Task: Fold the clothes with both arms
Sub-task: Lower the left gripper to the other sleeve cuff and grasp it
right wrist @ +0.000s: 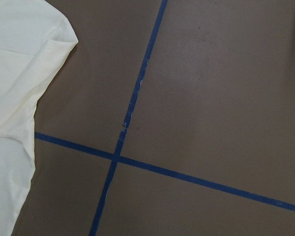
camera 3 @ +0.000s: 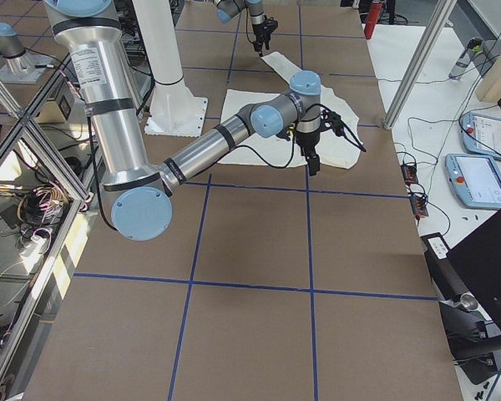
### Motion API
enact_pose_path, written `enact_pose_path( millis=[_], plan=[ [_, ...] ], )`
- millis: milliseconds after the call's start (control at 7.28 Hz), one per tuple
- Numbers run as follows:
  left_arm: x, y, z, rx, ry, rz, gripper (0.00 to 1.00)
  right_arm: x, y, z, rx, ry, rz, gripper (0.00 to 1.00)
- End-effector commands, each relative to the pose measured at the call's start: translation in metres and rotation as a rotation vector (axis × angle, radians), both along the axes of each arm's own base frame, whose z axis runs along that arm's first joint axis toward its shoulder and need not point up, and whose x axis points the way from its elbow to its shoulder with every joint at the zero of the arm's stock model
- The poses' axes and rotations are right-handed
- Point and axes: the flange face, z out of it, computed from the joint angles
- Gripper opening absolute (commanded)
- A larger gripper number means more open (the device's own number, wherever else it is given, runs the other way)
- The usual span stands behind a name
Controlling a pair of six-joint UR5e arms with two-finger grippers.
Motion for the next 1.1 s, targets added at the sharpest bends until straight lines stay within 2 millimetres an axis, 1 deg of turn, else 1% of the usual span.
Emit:
enact_pose_path(
  millis=[0, 275, 412, 550, 687, 824, 962],
  plan=[
    [0.0068, 0.0019, 0.003, -0.002, -0.006, 0.011, 0.74, 0.0001, -0.0003, 0.001, -0.001, 0.002, 0.001, 1.0],
    [0.011, -0.0004, 0.006, -0.003, -0.011, 0.015, 0.74, 0.0, -0.0004, 0.0008, 0.0, 0.002, 0.001, 1.0],
    [0.012, -0.0004, 0.0061, -0.003, -0.011, 0.016, 0.7, 0.0, -0.0004, 0.0008, 0.0, 0.002, 0.001, 1.0],
    [0.0125, -0.0008, 0.0054, -0.002, -0.01, 0.016, 0.6, 0.0001, -0.0005, 0.0009, 0.0, 0.002, 0.003, 1.0],
    [0.013, -0.0011, 0.0047, -0.001, -0.009, 0.016, 0.36, 0.0003, -0.0002, 0.0002, 0.002, 0.002, 0.002, 1.0],
    [0.0125, -0.0008, 0.0054, -0.002, -0.01, 0.016, 0.1, 0.0003, -0.0002, 0.0002, 0.002, 0.002, 0.002, 1.0],
    [0.0125, -0.0007, 0.0044, 0.001, -0.008, 0.017, 0.0, 0.0004, -0.0003, 0.0002, 0.002, 0.003, 0.004, 1.0]
  ],
)
